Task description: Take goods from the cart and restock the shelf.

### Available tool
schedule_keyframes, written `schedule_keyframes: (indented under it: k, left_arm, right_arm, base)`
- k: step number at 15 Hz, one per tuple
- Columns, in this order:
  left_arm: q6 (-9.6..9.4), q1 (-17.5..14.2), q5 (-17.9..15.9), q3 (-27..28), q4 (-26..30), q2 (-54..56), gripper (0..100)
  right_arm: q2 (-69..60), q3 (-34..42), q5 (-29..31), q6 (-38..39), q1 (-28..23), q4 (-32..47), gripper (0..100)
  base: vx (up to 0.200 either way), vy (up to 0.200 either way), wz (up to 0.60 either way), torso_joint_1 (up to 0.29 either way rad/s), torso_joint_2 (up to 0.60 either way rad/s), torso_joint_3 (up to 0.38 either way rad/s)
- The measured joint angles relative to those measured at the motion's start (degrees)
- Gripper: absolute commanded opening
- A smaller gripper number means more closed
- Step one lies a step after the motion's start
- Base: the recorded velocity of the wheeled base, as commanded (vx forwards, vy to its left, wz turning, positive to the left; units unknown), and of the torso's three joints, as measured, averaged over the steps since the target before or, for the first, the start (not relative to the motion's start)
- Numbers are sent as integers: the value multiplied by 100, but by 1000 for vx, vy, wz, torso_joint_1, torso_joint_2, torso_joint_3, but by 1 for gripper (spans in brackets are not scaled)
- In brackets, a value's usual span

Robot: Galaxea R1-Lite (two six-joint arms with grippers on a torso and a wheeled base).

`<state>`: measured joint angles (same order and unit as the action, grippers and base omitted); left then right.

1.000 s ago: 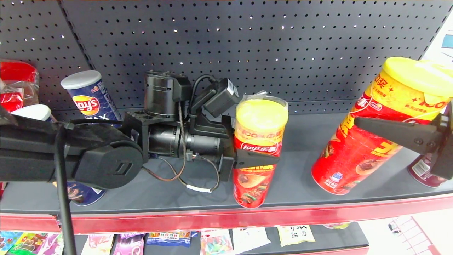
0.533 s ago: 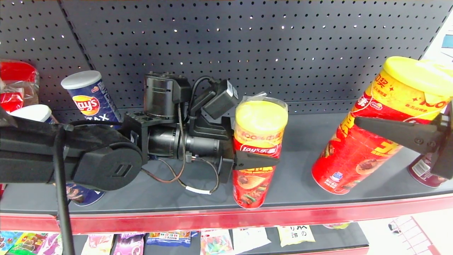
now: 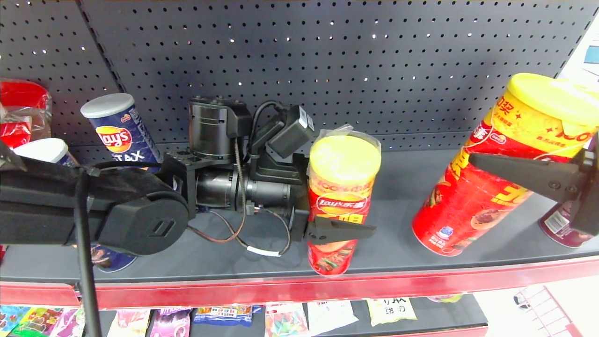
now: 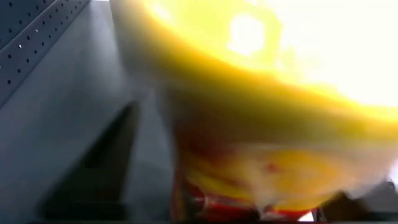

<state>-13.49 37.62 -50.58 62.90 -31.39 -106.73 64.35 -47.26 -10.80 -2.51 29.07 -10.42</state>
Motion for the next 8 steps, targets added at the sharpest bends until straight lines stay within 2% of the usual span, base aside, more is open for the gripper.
schedule_keyframes:
  k: [5,8]
  left_arm:
    - [12,-68,16,-218,-24,89,100]
    - [12,-223,16,-739,-51,364,100]
  right_arm:
    - [41,-67,-9,0,5,0,0]
    - [215,-288,-12,-2,9,-5,0]
  base:
    - [0,0,0,0,0,0]
    - [0,0,0,0,0,0]
